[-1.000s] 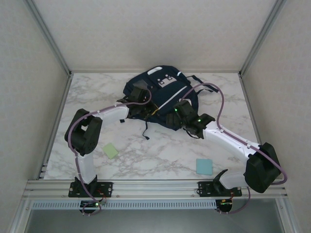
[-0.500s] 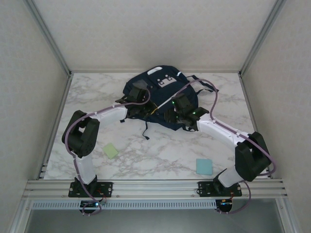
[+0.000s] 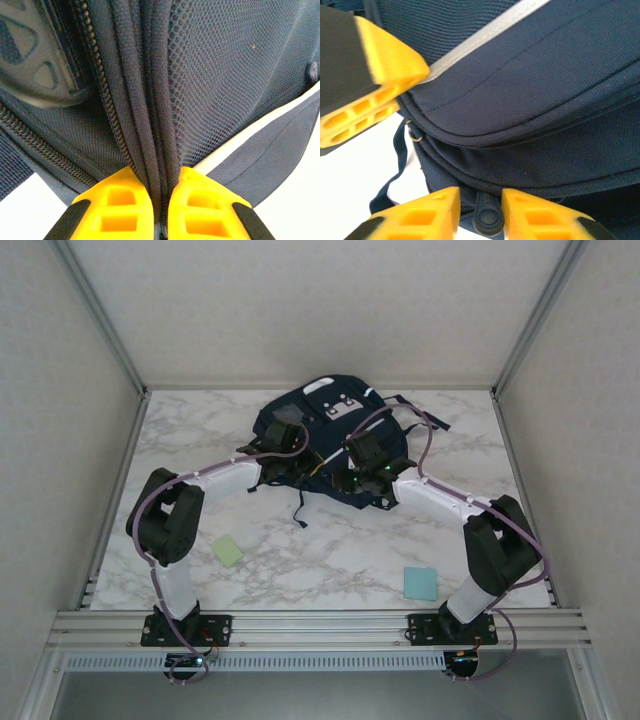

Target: Pack books, pencil case, and school supplies into a backpack

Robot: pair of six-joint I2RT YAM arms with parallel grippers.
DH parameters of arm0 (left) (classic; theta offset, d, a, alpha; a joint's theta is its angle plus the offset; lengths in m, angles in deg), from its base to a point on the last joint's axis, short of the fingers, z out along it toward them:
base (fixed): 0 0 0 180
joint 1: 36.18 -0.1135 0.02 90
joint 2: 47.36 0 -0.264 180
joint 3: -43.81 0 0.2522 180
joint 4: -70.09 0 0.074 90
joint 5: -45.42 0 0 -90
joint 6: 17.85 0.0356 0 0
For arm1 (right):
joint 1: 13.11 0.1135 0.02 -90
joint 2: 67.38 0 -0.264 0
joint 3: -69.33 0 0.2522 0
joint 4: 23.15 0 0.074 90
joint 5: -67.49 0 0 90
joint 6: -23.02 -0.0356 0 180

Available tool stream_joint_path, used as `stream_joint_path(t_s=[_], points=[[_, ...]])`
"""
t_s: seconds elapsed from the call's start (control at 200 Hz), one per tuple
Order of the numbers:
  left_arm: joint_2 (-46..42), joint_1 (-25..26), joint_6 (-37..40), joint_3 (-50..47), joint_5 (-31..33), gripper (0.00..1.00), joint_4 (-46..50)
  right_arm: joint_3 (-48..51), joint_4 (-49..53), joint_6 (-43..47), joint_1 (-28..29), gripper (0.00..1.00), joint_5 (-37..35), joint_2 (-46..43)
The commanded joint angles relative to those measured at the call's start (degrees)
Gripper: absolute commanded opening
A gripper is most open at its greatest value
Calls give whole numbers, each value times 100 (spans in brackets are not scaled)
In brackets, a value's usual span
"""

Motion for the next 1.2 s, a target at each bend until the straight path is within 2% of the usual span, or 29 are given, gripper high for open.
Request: stream_joint_path(t_s=[0.0, 0.06, 0.13, 0.22, 0.45, 0.731, 1.051, 1.196], points=[[-470, 54, -16, -48, -22, 0, -210, -113, -68, -30, -24, 26, 21, 226], [-502, 54, -16, -64, -14, 0, -211, -176, -18, -34, -32, 25, -51, 318], [-546, 53, -27, -99, 3, 0, -216, -188, -60, -42, -33, 20, -65, 390], [-582, 52, -8, -136, 23, 0, -216, -178, -75, -70, -51, 0, -86, 390], [-622, -206, 212, -279, 85, 0, -29, 156, 149, 226, -206, 0, -353, -74], [-796, -594, 466, -366, -164, 0, 95, 850, 203, 564, -835, 0, -513, -592], [-792, -966, 1423, -162, -798, 0, 1184, 424, 162, 959, -1985, 0, -1149, -593], [-880, -1262, 1817, -208, -993, 0, 1483, 161, 130, 1320, -2222, 0, -958, -496]])
